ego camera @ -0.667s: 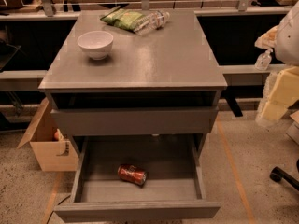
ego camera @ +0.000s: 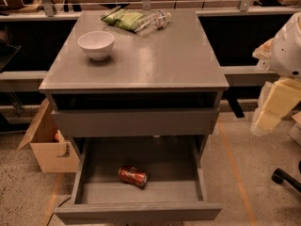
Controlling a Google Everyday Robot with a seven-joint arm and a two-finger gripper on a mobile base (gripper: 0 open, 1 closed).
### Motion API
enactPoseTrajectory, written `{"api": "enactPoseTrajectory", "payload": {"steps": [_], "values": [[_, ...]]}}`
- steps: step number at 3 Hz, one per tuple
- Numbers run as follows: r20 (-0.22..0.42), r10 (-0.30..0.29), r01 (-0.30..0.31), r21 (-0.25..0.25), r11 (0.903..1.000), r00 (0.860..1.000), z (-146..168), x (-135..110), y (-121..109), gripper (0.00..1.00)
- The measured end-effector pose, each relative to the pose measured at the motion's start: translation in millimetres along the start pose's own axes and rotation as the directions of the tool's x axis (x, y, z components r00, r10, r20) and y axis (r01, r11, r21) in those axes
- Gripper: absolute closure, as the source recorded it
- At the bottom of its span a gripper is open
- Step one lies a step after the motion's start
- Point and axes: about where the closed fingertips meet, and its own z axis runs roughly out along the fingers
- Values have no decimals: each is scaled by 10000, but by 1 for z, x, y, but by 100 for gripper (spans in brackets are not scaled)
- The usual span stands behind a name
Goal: Pick coke can from middle drawer and place on counter
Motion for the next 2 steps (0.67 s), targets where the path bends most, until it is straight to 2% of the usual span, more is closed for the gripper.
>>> {"api": "enactPoseTrajectory", "payload": {"steps": [1, 2], "values": [[263, 732, -720, -434, 9965, 9970, 47, 2, 30, 0], [744, 1082, -1038, -609, 9927, 9913, 90, 2, 48, 0]]}}
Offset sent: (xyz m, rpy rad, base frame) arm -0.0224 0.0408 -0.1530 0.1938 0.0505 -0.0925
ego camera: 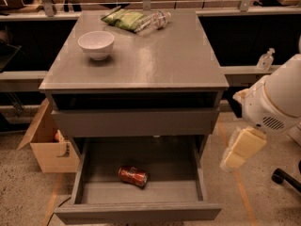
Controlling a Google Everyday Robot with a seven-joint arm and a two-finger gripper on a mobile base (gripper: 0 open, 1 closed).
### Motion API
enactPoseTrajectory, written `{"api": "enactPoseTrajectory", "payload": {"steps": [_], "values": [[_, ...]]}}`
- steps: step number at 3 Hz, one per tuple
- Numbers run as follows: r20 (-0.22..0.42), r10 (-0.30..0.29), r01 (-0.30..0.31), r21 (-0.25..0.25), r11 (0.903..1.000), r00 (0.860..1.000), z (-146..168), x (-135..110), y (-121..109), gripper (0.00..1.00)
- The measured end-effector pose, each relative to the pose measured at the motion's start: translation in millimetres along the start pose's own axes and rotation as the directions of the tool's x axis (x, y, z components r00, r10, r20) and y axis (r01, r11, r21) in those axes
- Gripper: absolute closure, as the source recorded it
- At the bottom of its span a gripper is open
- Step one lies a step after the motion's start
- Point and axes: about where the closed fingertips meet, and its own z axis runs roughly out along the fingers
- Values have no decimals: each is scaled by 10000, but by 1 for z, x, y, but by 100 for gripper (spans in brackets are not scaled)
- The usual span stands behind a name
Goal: Pick coke can from middle drawer and place on counter
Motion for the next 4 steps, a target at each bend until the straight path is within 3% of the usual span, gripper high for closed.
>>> {"api": "enactPoseTrajectory", "payload": {"steps": [1, 2, 4], "values": [[479, 275, -272, -60, 9996, 9985, 54, 4, 9, 0], [817, 260, -308, 584, 9978, 9963, 56, -3, -5, 0], [940, 391, -442, 522, 9977, 9948, 62, -3, -4, 0]]}}
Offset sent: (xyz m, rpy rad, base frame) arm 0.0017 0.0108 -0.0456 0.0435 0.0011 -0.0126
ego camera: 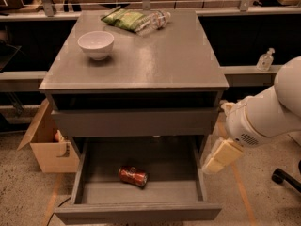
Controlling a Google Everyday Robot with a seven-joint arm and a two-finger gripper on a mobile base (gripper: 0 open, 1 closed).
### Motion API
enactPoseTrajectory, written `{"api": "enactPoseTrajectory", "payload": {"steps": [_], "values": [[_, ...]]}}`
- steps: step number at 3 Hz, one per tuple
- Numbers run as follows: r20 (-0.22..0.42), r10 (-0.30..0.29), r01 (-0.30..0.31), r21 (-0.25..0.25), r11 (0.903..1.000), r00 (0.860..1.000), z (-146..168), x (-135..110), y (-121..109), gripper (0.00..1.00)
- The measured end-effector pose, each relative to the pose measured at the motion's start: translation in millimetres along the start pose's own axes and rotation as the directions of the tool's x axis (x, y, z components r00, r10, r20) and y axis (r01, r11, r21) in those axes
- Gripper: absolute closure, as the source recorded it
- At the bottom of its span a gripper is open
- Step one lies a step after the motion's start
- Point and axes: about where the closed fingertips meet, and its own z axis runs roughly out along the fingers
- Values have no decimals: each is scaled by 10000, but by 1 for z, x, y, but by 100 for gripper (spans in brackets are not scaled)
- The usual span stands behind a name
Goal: Pick coke can from middle drawer and place on counter
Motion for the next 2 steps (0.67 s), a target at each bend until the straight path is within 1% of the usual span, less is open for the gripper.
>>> {"api": "enactPoseTrajectory", "payload": {"steps": [1, 2], "values": [[45, 397, -394, -479, 9981, 9992, 49, -1, 15, 0], [45, 685, -679, -806, 9944, 9976, 110, -4, 36, 0]]}}
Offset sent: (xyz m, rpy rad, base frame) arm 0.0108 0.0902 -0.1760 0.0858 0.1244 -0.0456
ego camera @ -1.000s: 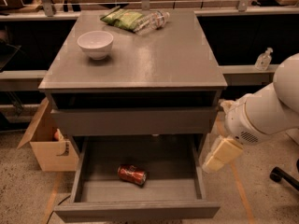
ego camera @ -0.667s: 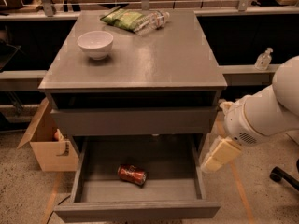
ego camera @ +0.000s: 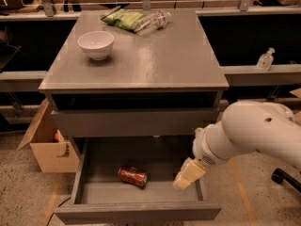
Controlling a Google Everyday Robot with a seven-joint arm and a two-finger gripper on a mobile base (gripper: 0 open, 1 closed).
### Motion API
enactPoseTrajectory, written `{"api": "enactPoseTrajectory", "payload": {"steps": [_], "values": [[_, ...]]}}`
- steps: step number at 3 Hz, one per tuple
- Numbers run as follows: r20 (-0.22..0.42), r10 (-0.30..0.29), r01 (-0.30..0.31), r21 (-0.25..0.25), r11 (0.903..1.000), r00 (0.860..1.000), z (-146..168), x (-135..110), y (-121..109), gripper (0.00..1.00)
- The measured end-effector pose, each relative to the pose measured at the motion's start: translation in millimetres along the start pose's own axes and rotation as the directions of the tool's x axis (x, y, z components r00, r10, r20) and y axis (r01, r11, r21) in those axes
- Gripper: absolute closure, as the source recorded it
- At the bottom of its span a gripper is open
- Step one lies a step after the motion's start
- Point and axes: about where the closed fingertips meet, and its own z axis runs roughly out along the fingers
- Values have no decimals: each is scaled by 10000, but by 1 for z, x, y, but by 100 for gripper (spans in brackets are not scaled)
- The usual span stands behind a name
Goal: Pick coke can from middle drawer and place on counter
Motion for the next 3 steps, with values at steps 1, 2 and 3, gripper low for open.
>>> {"api": "enactPoseTrajectory", "payload": {"steps": [1, 2, 3], "values": [[115, 106, -103, -242, 9997, 9999, 57, -3, 16, 0], [480, 234, -212, -456, 9987, 9986, 108, -10, 26, 0], [930, 321, -261, -645, 9976, 9952, 155, -29, 35, 0]]}}
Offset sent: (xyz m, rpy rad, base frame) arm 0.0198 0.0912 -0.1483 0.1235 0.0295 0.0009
